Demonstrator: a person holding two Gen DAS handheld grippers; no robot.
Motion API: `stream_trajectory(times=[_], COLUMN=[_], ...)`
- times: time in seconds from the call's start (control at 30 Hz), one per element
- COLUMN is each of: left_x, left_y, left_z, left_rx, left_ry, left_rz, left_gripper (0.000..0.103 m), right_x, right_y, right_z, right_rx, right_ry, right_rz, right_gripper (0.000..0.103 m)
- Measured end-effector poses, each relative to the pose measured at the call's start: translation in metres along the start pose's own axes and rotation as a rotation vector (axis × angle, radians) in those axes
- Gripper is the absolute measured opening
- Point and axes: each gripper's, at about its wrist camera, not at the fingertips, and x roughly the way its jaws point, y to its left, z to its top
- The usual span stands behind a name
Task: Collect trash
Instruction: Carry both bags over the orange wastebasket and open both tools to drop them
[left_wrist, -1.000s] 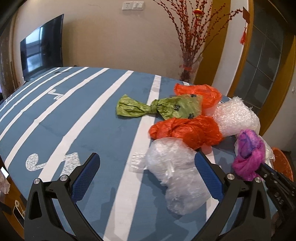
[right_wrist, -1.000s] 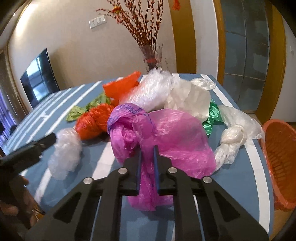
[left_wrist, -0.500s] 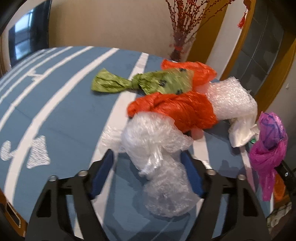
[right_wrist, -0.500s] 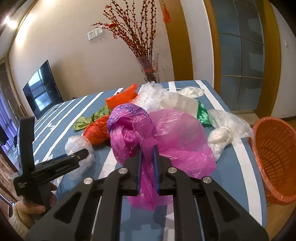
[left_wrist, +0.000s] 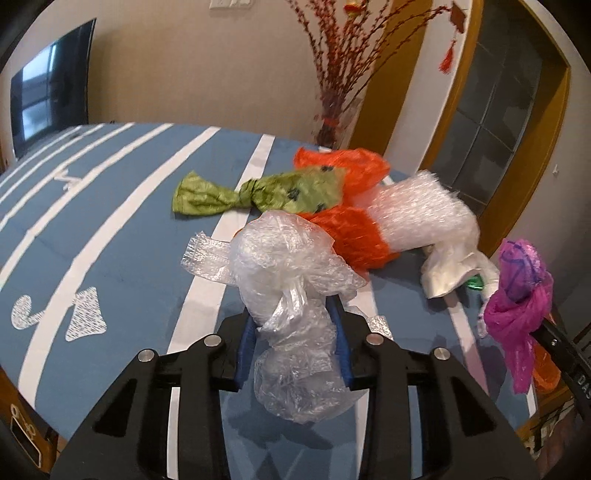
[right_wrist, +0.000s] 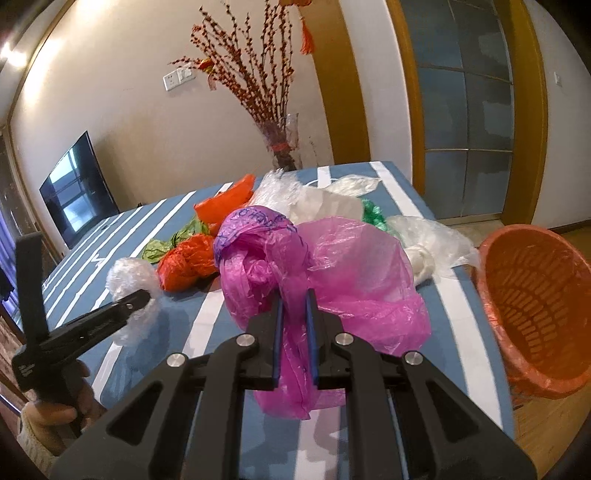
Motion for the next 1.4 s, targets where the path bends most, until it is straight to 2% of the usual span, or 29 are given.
stream_trajectory(times=[0.23,0.53,0.8,1.03,1.4], left_x=[-0.016,-0.009,0.011,0.032,0.054], left_y=[-0.046,-0.141,-0.226,-0.286,-0.332], left_z=[0.002,0.001,-0.005,-0.015,-0.031], left_rx=[0.069,0.18,0.277,0.361,0.441], left_ry=[-0.013,0.014,0.059,0.103,0.172], left_rz=[-0.083,-0.255,-0.384,-0.454,-0.513], left_gripper=[0.036,0.036,0.036,0.036,0.036], right_x=[-0.024,-0.066,-0.084,-0.082,-0.07], right_y=[-0.035,-0.11,-0.192,-0.229,-0.27], right_z=[0.001,-0.001,-0.007,-0.012,-0.013], right_rx=[0.055,0.152,0.309,0.373,0.441], right_ry=[-0.043,-0.128,-0.158,-0.164,-0.163], right_rz=[-0.055,-0.23,-0.364,-0.403,-0.391], right_gripper=[0.013,0.013,0.013,0.013,0.015])
